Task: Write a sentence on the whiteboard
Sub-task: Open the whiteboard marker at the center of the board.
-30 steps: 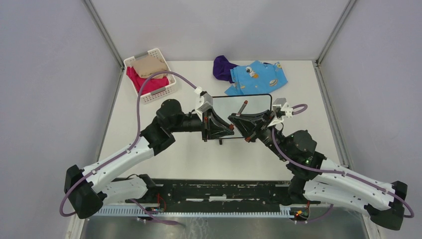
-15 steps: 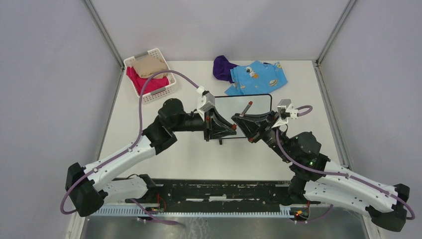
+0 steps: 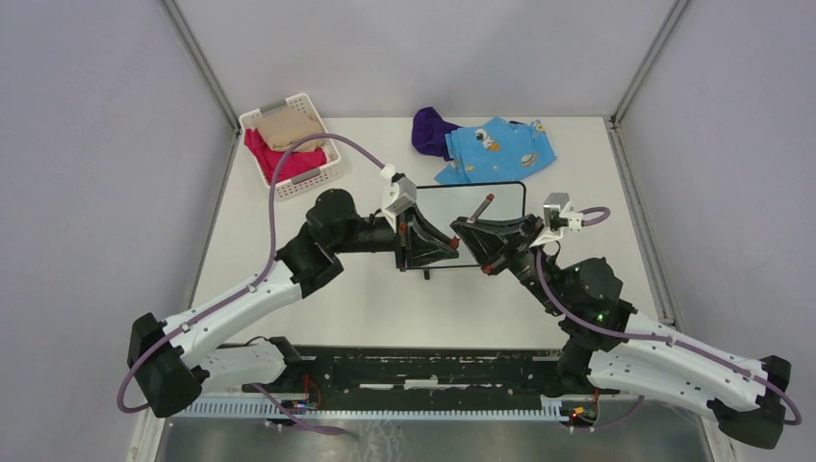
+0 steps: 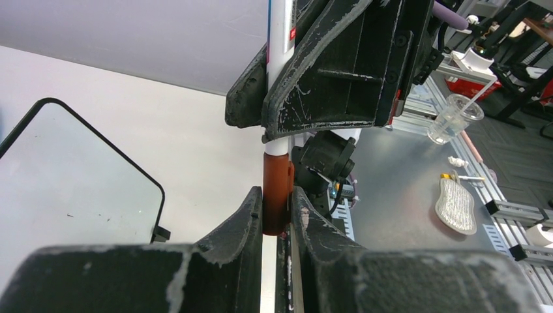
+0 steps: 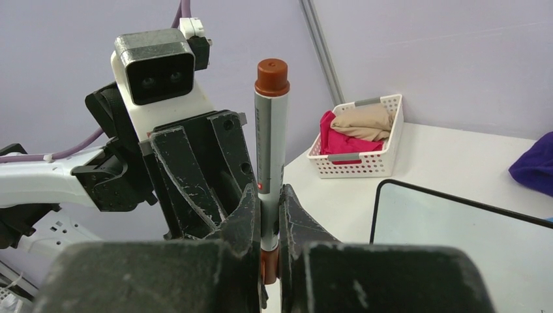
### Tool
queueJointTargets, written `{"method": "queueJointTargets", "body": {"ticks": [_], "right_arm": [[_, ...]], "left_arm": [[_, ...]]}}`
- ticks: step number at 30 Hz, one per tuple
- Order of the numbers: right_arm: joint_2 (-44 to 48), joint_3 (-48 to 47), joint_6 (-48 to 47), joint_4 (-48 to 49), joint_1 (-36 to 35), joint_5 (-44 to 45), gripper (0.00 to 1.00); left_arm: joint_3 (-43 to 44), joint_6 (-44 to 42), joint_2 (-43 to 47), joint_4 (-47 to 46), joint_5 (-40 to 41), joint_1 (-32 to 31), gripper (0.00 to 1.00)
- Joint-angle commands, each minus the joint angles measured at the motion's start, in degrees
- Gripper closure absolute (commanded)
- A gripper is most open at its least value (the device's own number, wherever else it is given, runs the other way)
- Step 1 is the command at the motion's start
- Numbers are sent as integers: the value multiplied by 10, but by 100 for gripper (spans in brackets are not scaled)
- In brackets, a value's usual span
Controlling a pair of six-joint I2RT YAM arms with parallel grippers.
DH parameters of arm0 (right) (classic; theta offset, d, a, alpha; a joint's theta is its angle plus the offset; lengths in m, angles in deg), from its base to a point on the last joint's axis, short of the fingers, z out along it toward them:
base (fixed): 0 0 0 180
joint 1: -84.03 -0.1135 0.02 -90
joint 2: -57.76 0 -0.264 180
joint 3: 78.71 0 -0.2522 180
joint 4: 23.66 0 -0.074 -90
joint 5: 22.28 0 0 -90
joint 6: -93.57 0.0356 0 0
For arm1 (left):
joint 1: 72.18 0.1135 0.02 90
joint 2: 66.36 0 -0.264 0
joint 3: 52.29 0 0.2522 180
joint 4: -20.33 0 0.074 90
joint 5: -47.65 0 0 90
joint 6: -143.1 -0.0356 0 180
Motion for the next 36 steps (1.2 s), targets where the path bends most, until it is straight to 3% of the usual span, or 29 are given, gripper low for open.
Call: {"method": "queueJointTargets", "body": {"ticks": [1,11,18,27,36], "right_arm": [[45,-17,8,170,5,37,100],[26,-34,44,215,5,5,100],[13,-50,42,158,6,-7,100],[-18,-66,51,117,5,-58,100],[-29,-78,54,87,6,-88,100]], "left_arm": [[-4,-18,-9,67,23,4,98],[-1,-26,-12,79,37,1,98],[4,-32,0,80,47,0,97],[-7,-32,34,65,75,0,68],[-31,-36,80,40,104,0,33]]}}
